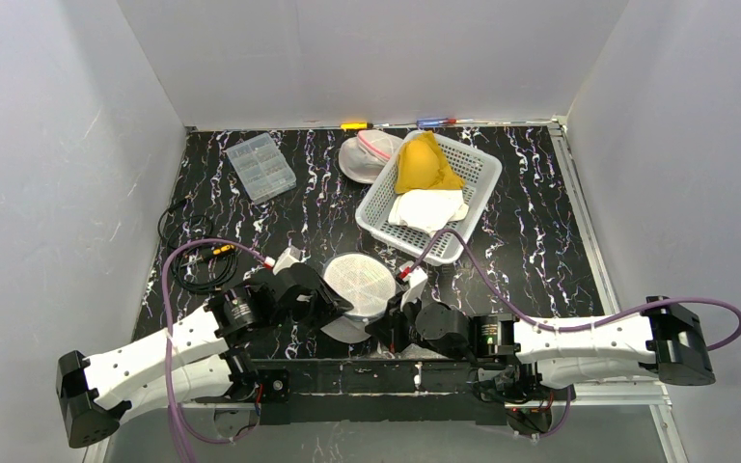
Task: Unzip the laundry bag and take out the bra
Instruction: Unzip the laundry bag at the center of the board.
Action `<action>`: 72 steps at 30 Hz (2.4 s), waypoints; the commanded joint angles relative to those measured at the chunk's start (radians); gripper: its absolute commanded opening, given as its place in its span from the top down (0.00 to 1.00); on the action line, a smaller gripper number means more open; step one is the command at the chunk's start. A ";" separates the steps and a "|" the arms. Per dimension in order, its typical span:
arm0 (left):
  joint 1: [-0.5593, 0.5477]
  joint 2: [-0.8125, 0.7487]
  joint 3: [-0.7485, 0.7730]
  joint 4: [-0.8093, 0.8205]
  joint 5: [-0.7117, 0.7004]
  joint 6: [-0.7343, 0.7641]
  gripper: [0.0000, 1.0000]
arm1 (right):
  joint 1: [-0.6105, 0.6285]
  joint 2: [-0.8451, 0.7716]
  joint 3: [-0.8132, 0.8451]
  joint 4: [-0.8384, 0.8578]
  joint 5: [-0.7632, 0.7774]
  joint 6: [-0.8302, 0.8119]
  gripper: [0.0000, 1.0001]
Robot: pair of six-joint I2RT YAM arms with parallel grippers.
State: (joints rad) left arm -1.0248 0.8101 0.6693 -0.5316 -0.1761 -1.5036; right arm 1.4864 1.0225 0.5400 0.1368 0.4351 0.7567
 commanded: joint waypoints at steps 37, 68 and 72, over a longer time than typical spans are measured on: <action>0.032 0.075 0.131 0.199 0.107 0.503 1.00 | 0.010 -0.209 0.001 -0.277 0.270 0.036 0.99; 0.092 -0.043 0.113 -0.144 0.104 0.387 0.30 | 0.011 -0.104 -0.002 -0.108 0.172 0.048 0.99; 0.092 -0.086 0.140 -0.229 0.112 0.344 0.28 | 0.011 -0.081 0.008 -0.071 0.160 0.039 0.99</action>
State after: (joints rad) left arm -0.9375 0.7727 0.7551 -0.6201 -0.0460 -1.1137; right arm 1.4944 0.9253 0.5205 -0.0231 0.5995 0.8055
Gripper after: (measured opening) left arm 0.713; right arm 0.029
